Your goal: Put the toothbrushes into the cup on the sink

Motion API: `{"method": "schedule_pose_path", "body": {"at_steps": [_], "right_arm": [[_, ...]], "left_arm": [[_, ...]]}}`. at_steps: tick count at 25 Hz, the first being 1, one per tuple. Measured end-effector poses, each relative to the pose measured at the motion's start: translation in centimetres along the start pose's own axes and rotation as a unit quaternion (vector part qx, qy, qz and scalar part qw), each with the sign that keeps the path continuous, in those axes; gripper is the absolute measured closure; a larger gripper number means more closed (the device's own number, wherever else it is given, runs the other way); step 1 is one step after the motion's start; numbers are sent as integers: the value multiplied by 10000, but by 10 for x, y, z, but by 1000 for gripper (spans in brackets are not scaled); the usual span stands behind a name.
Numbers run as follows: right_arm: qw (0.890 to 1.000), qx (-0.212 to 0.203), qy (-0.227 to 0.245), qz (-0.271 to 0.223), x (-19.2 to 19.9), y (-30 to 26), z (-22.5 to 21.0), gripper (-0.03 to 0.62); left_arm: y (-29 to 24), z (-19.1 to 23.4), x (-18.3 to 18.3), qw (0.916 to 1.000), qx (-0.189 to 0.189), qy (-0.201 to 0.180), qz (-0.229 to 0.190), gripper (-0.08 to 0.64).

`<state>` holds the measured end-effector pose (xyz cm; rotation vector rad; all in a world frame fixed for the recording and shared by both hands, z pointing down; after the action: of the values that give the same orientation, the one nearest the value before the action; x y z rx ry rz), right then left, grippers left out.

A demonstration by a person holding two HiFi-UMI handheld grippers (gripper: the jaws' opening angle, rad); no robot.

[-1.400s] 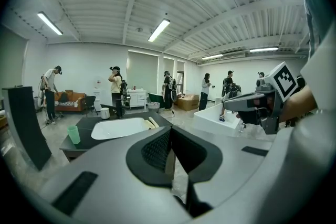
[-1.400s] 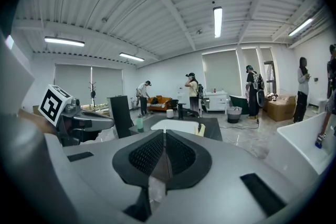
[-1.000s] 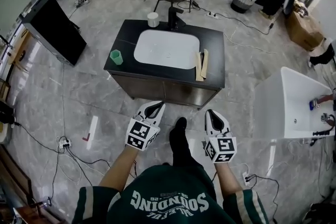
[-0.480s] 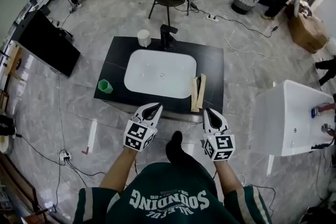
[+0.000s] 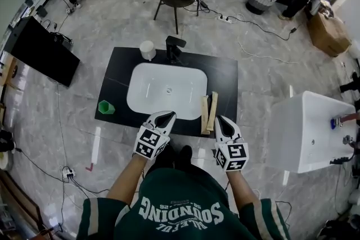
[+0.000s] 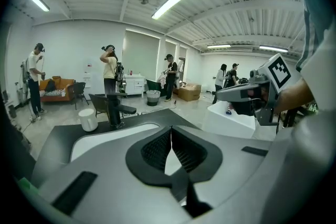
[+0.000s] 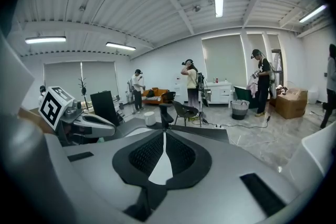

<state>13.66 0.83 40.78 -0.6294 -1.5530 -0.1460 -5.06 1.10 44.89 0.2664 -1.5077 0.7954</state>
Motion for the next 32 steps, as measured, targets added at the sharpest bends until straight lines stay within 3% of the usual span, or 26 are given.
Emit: {"method": "schedule_pose_path", "body": {"at_steps": [8,19,22,25,30,32], "right_arm": [[9995,264,-126,79,-4,-23,-10,549],[9970,658,-259,317,8,-41,-43,549],[9961,706,-283,436,20,-48,-51,549],[9942,808,-448,554,34,-52,-62,549],[9916,904,-573,725,52,-46,-70,549],[9899,974,-659,796,61,-43,-73,549]], "left_arm": [[-44,15,-1,9989,419,103,166,548],[-123,16,25,9897,995,887,518,485],[-149,18,41,9805,1079,1493,678,461],[-177,19,63,9662,1180,2079,969,403],[-211,17,91,9565,1398,2168,1362,380],[-223,17,102,9486,1455,2374,1504,368]]}}
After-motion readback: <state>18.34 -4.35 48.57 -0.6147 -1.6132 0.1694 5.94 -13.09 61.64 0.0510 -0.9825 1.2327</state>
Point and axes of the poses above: the fingertips, and each gripper's own axes: y backward along the fingers, z to its left, x out of its underside, the point moved 3 cm from there along y, backward along the fingers, and after that the axes turned 6 degrees about -z, right-handed, at the moved point
